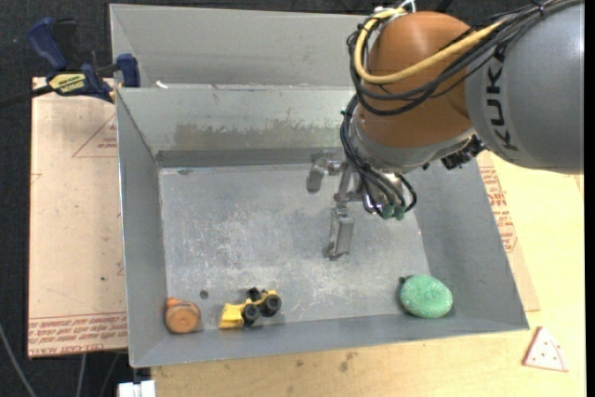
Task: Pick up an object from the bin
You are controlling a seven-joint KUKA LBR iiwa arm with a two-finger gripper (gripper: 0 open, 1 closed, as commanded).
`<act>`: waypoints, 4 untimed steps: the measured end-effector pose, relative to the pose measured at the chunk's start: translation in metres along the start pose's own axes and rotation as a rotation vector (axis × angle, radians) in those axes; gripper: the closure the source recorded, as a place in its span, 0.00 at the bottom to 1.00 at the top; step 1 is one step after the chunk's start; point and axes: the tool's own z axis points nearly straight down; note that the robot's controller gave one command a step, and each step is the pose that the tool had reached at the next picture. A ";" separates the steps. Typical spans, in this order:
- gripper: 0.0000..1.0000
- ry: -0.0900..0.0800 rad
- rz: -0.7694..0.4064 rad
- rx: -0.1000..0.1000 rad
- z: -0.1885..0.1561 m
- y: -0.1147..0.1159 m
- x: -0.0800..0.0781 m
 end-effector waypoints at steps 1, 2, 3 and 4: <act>0.00 -0.008 0.002 -0.001 -0.004 0.000 -0.001; 0.00 -0.016 -0.043 -0.001 0.036 0.003 0.005; 0.00 -0.012 -0.161 0.000 0.104 0.028 0.015; 0.00 -0.007 -0.240 -0.001 0.149 0.026 0.036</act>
Offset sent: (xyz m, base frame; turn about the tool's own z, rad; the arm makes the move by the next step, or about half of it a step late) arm -0.0272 0.0115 -0.1439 -0.1588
